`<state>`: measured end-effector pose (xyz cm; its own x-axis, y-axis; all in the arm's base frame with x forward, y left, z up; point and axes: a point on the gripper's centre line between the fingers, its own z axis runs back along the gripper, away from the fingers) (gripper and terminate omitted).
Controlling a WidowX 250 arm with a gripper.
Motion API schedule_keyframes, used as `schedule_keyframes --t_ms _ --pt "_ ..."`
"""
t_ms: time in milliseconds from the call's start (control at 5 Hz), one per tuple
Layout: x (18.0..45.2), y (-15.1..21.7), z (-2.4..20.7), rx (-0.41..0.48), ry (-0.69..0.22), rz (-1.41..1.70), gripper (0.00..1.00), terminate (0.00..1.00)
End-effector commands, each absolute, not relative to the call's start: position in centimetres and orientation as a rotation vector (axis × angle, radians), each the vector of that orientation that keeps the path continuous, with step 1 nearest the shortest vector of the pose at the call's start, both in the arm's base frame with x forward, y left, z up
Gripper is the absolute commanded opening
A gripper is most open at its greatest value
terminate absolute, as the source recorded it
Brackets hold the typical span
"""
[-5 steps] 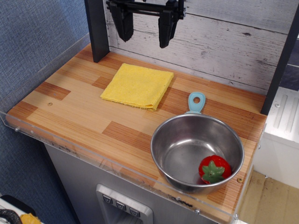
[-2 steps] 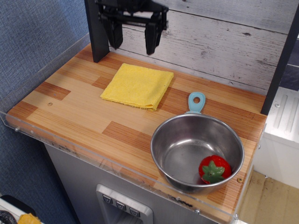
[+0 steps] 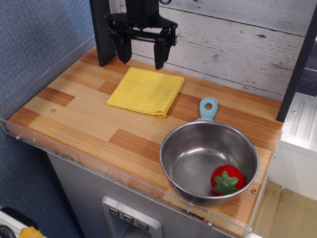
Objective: Move yellow cloth to left of pot.
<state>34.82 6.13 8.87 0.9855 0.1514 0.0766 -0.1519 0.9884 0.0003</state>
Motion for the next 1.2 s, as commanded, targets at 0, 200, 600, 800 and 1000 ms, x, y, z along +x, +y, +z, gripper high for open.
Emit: schedule_keyframes --t_ms 0,200,600,800,1000 --pt "36.4 7.7 10.0 0.017 -0.148 0.179 1.00 0.00" --pt "36.8 8.3 9.6 0.029 -0.152 0.187 1.00 0.00" --pt "37.3 8.3 8.8 0.054 -0.165 0.186 1.00 0.00" --pt "37.1 8.0 7.6 0.048 -0.146 0.191 1.00 0.00" --pt "36.8 7.9 6.3 0.036 -0.122 0.198 1.00 0.00"
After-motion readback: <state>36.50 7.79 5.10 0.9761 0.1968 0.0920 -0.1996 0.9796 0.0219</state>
